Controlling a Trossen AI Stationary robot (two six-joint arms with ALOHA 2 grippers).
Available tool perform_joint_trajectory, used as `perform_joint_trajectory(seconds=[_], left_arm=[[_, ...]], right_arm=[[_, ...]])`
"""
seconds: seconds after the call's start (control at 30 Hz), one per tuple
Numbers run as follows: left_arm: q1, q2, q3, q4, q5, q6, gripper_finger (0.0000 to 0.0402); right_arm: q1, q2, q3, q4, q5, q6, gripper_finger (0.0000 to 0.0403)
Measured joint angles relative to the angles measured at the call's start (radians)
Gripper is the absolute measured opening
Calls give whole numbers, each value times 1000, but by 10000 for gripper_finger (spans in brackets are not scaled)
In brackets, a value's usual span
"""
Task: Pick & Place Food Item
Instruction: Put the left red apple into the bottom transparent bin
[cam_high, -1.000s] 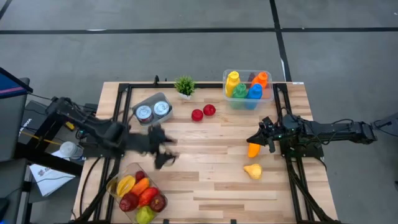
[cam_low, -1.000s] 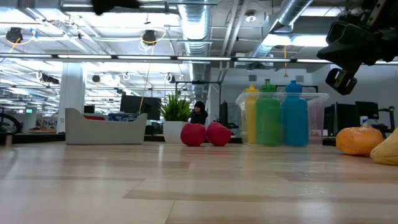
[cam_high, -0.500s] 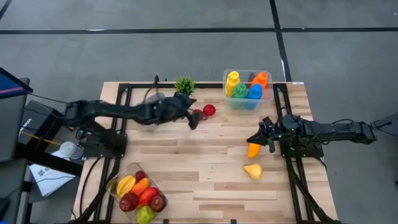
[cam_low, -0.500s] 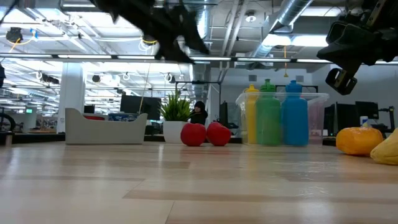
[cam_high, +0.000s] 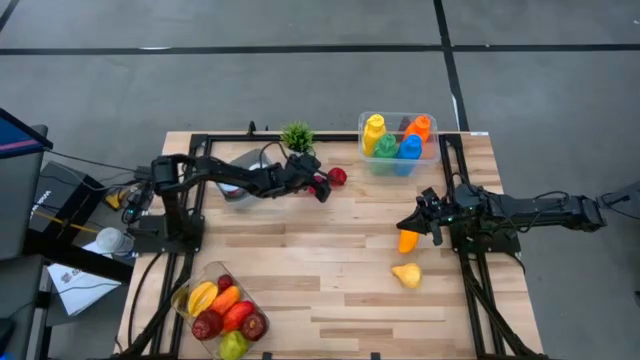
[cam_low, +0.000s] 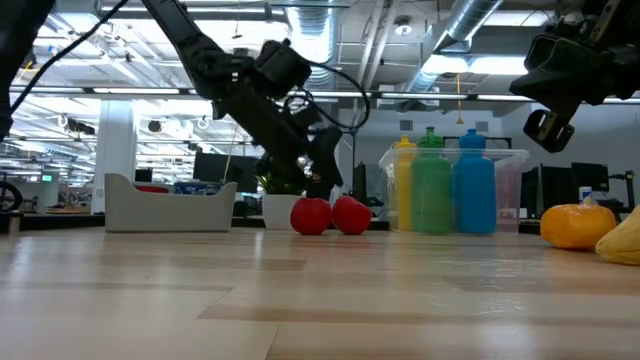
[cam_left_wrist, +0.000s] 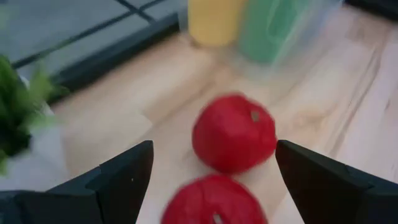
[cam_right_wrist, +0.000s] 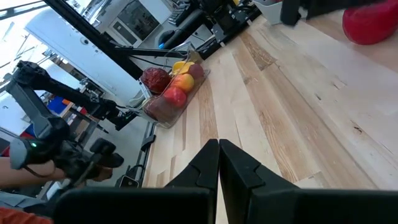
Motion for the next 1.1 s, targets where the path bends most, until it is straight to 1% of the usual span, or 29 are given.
perform_joint_trajectory(seconds=[0.23,0.43,0.57,0.77,0.83,0.93,1.03,1.1], left_arm=[[-18,99,0,-6,2,33,331],[-27,126,0,-19,1,33,329],[-31,126,0,-23,2,33,309],[-63,123,0,-39,2,32,263],[-77,114,0,-53,8,32,253],[-96,81,0,-70,8,30,256],[-121,4,0,-101,10,-1,267],[-139,-69,0,-140,41,-19,268]], right_arm=[[0,0,0,0,0,0,6],[0,0,0,0,0,0,6],[0,0,0,0,0,0,6],[0,0,0,0,0,0,6],[0,0,0,0,0,0,6],[0,0,0,0,0,0,6],[0,0,0,0,0,0,6],[0,0,0,0,0,0,6]])
